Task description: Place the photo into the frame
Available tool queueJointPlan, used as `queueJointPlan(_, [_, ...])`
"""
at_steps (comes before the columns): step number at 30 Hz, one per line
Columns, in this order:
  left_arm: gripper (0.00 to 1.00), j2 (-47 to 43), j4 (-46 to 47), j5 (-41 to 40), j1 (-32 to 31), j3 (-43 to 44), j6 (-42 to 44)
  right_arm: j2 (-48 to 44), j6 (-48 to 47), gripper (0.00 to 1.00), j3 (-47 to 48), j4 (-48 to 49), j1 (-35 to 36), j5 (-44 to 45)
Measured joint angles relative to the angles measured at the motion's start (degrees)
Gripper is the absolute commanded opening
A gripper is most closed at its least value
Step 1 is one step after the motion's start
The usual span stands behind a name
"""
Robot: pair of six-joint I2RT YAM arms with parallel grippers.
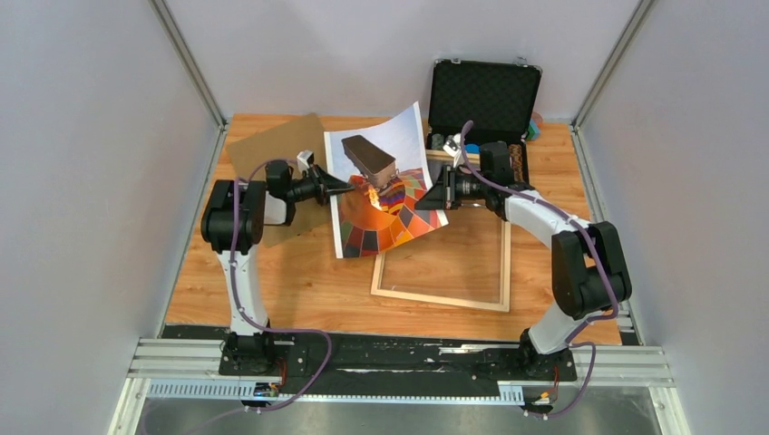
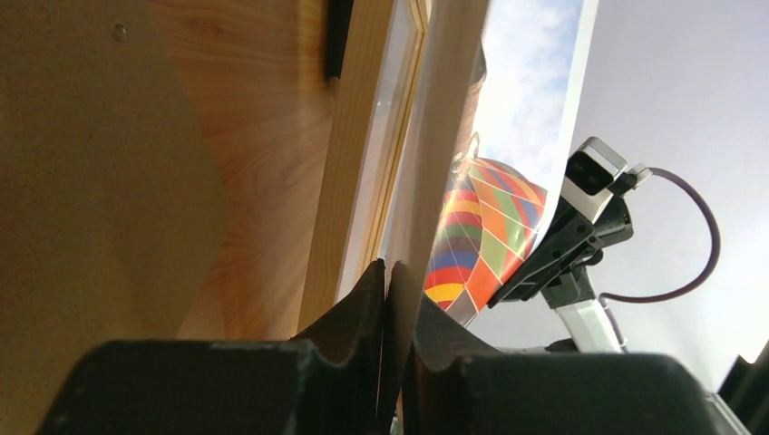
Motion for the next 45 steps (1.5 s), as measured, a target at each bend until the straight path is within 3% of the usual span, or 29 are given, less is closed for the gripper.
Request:
queueJointPlan(2, [0.00, -0.8, -2.1, 0.3, 0.0, 0.0, 1.8, 0.0, -0.5, 0.03, -0.5, 0.0, 0.0, 0.2])
queueJointPlan(7, [0.00, -3.7, -10.7, 0.7, 0.0, 0.2, 8.5, -0.9, -1.7, 0.14, -1.3, 0.0, 0.0, 1.0])
queueJointPlan(13, [0.00, -9.9, -26.7, 0.7, 0.0, 4.0, 21.9, -4.2, -3.7, 0.40, -2.9, -1.0, 0.0, 2.8])
queueJointPlan(17, [0.00, -13.2, -31.9, 1.3, -0.2, 6.4, 26.9, -6.9, -5.4, 0.45, -4.6, -2.2, -0.4, 4.2])
queueJointPlan(30, [0.00, -11.6, -33.0, 2.4, -10.7, 14.8, 28.7, -16.5, -10.8, 0.59, -11.3, -7.3, -5.9, 7.4])
queueJointPlan(37, [0.00, -6.8, -32.0, 1.9, -14.8, 16.3, 28.7, -24.1, -17.2, 0.82, -15.3, -16.1, -13.8, 9.0])
queueJointPlan(45, [0.00, -5.6, -31.2, 0.2, -16.5, 15.2, 28.5, -34.0, -23.8, 0.86, -16.2, -24.3, -25.4, 11.5])
